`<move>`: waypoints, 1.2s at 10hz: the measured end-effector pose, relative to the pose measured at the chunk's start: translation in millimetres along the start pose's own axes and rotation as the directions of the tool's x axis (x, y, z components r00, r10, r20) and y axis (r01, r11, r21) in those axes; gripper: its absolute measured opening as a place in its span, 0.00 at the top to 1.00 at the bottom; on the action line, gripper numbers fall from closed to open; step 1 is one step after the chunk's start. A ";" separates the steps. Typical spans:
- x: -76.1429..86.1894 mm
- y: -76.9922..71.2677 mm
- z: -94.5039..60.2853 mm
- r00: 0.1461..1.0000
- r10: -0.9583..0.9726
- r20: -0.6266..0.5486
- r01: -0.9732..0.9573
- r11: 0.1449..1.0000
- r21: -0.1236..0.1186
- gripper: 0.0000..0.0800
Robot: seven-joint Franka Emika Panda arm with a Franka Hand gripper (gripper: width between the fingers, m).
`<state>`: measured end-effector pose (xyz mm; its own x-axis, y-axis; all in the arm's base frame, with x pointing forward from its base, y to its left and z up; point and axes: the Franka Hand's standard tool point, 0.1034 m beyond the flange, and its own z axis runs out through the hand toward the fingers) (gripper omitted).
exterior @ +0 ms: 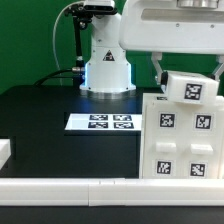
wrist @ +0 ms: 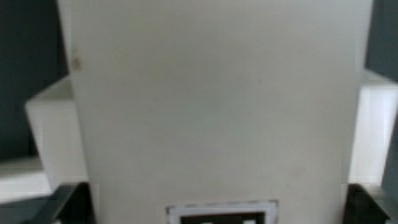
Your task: Assemble cabinet
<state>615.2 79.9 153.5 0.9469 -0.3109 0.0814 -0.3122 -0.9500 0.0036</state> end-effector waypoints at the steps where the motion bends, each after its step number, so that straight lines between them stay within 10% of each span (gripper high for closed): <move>1: 0.6 -1.1 -0.2 0.998 0.068 0.002 -0.068 0.998 -0.001 0.31; 5: 0.7 -0.9 0.0 0.949 0.315 0.003 -0.315 0.949 0.001 0.31; 7: -1.1 0.1 1.2 0.762 0.647 0.010 -0.647 0.762 -0.003 0.30; 9: 3.8 -3.0 2.3 0.511 0.859 0.031 -0.859 0.510 0.042 0.30; 12: 4.2 -4.3 2.5 0.354 0.934 0.055 -0.935 0.352 0.042 0.30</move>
Offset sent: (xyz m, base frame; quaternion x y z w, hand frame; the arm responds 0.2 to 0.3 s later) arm 0.0000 0.0000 0.0000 0.0000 0.0000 0.1296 0.9916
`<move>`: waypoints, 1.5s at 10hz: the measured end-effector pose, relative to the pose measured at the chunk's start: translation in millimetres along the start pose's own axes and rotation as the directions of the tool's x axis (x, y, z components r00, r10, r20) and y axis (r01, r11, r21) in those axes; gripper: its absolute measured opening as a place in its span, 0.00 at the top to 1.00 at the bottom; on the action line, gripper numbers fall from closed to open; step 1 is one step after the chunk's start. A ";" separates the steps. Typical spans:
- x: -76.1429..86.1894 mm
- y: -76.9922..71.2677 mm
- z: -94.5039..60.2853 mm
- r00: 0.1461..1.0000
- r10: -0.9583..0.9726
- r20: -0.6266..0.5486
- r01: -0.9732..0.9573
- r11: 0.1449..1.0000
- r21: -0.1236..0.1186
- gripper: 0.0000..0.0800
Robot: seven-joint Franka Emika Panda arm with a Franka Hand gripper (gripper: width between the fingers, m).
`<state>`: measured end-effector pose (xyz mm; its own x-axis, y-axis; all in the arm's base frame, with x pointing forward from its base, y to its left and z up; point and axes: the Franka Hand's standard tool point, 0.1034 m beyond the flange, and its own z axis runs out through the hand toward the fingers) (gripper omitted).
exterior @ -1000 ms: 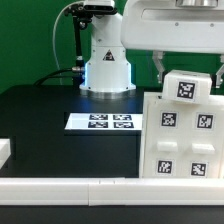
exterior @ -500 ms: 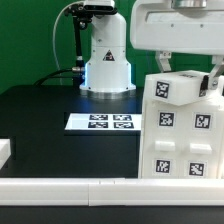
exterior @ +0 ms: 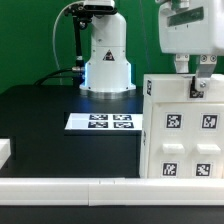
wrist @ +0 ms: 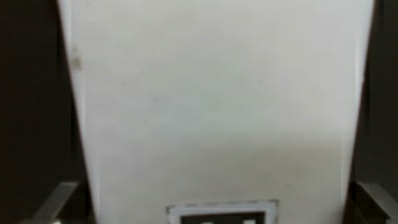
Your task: Assemble cabinet
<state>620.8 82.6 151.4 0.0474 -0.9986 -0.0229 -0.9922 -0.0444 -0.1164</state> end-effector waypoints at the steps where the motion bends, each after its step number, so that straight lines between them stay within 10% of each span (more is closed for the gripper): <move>1: 0.0 -0.1 0.0 0.997 0.072 0.004 -0.072 0.997 0.000 0.30; 5: 2.2 1.5 1.4 0.900 0.431 0.059 -0.431 0.902 -0.020 0.30; 7: 2.1 1.7 1.4 0.916 0.398 0.060 -0.397 0.917 -0.019 0.14; 15: -3.8 -5.4 -17.9 0.926 -0.372 0.072 0.370 0.928 0.036 0.00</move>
Offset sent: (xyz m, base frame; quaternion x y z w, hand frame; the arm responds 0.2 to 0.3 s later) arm -0.0169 -0.0081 -0.0046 -0.0289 -0.0166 0.3546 0.9344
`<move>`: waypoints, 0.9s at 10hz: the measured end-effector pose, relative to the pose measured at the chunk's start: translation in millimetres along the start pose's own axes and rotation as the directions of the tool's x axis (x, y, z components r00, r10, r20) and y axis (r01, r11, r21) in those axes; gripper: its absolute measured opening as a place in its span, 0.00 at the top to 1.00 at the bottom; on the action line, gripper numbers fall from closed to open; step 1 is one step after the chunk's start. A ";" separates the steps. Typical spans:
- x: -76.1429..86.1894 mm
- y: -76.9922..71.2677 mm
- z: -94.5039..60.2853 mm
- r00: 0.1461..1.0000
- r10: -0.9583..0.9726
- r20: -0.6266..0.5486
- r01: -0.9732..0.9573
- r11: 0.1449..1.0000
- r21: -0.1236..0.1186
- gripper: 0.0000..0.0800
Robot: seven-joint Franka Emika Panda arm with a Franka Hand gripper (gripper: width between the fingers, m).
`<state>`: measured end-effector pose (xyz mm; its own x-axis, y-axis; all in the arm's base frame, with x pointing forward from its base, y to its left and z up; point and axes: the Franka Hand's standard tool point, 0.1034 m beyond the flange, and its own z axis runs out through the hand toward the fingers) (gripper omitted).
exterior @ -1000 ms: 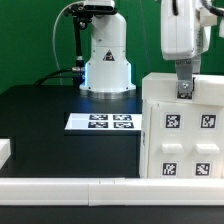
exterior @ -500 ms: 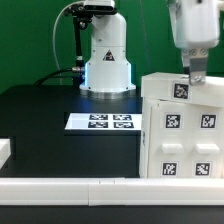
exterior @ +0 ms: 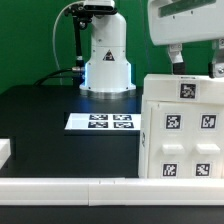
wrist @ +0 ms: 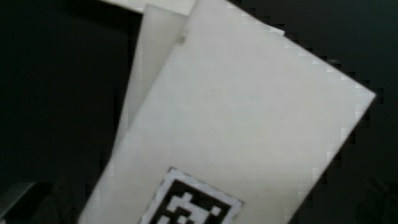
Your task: Assemble cabinet
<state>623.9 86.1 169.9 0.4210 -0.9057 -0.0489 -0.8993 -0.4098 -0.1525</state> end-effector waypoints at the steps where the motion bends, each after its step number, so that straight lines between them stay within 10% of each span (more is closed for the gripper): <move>1: -2.4 -0.6 -4.8 0.989 -0.147 0.013 0.147 0.989 -0.028 0.00; 7: -0.4 -2.0 -11.5 0.742 -0.671 0.023 0.671 0.741 -0.035 0.00; 9: 2.9 -2.7 -13.3 0.465 -0.884 0.046 0.885 0.463 -0.048 0.00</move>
Offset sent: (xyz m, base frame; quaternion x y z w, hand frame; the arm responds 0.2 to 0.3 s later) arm -0.0084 0.0021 0.0119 -0.0195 -0.0017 -0.3902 0.9205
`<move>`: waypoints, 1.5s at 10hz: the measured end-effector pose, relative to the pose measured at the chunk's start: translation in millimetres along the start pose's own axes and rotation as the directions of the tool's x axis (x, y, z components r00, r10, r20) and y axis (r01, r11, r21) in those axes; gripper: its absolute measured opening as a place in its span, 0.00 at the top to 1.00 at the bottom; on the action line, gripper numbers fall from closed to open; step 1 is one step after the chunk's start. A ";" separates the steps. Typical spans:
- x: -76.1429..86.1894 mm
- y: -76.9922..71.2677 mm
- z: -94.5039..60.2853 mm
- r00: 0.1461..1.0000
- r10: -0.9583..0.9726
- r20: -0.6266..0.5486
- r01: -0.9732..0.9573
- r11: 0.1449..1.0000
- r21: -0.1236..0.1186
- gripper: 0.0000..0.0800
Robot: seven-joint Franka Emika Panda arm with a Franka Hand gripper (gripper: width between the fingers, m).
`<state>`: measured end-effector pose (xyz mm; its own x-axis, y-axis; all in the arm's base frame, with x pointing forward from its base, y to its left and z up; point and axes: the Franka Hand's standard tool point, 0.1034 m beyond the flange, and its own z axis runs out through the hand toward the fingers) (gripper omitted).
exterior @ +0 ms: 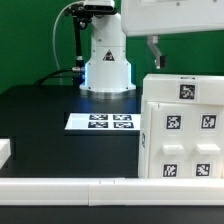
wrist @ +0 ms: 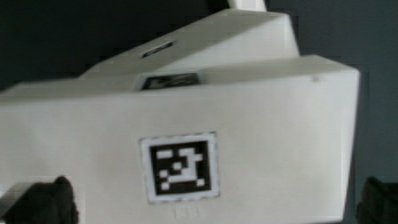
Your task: Assemble cabinet
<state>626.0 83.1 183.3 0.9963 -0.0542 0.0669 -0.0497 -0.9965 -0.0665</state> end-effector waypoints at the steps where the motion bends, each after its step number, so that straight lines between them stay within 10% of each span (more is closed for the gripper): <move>1: 2.9 -2.3 0.0 0.976 -0.218 0.027 0.218 0.976 -0.004 0.00; 5: 6.4 6.0 0.8 0.892 -0.450 0.050 0.451 0.892 -0.009 0.00; 11: -6.7 3.8 17.2 0.506 -0.855 0.119 0.860 0.511 0.016 0.00; 15: 0.6 11.4 27.9 0.538 -0.836 0.108 0.842 0.539 -0.020 0.00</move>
Offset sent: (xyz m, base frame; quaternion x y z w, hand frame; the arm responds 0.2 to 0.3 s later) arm 0.0000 0.0000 0.0000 0.0000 0.0000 -0.1296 0.9916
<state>628.1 73.5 154.8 0.5847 0.8111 -0.0156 0.8109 -0.5837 0.0402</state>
